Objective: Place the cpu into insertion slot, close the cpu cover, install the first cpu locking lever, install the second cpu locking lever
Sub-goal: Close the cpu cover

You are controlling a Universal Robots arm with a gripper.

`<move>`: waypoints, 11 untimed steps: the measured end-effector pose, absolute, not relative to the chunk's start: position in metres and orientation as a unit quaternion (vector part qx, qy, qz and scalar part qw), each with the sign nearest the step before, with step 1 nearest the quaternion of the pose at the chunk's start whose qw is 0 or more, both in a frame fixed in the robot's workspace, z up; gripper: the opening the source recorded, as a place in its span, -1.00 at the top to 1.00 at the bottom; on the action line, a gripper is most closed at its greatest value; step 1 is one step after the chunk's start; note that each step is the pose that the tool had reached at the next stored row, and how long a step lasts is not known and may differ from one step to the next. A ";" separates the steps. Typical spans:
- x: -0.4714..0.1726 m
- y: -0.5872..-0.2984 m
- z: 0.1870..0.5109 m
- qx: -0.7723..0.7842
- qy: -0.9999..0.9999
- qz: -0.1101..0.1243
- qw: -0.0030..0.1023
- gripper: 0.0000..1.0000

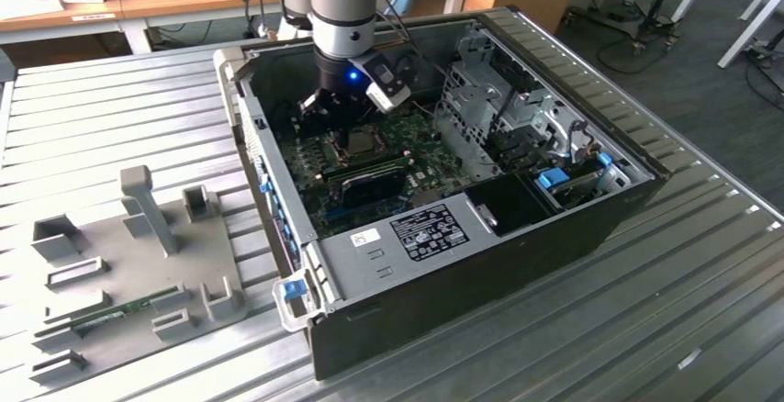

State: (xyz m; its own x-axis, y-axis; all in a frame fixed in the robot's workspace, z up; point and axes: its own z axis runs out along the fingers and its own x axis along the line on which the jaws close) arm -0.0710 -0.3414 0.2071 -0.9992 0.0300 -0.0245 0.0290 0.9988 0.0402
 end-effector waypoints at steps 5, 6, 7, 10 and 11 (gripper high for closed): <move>-0.071 -0.341 0.206 0.015 1.000 0.020 0.012 0.79; -0.071 -0.341 0.206 0.015 1.000 0.020 0.013 0.79; -0.071 -0.341 0.205 0.015 1.000 0.020 0.013 0.79; -0.071 -0.341 0.204 0.015 1.000 0.020 0.012 0.79; -0.071 -0.341 0.204 0.015 1.000 0.020 0.012 0.79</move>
State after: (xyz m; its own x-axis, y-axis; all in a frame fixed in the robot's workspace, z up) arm -0.0710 -0.3414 0.2044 -0.9993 0.0300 -0.0244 0.0290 0.9988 0.0400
